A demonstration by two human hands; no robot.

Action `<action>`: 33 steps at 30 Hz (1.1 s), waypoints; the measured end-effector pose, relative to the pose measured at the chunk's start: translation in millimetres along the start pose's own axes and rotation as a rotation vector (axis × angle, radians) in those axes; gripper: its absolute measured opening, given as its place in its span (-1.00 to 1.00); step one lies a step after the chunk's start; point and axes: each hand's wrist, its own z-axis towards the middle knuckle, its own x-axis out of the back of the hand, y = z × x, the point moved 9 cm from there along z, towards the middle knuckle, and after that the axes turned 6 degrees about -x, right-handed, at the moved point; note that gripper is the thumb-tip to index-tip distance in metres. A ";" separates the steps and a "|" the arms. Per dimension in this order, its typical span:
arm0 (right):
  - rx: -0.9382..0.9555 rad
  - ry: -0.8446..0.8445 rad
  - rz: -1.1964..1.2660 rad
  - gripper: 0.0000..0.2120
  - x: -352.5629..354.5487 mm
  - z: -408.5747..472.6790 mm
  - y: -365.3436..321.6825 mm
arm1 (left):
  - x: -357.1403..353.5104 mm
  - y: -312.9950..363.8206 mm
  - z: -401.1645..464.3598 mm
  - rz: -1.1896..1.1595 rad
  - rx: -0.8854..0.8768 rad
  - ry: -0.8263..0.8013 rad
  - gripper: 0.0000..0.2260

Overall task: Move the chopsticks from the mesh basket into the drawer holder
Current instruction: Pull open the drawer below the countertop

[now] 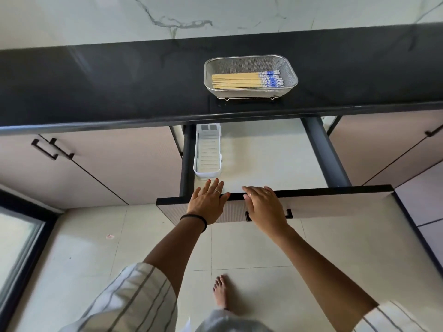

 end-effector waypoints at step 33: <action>-0.214 -0.456 0.060 -0.55 3.9 -107.9 -2.5 | -40.7 48.5 -128.6 0.057 0.126 -0.158 -0.56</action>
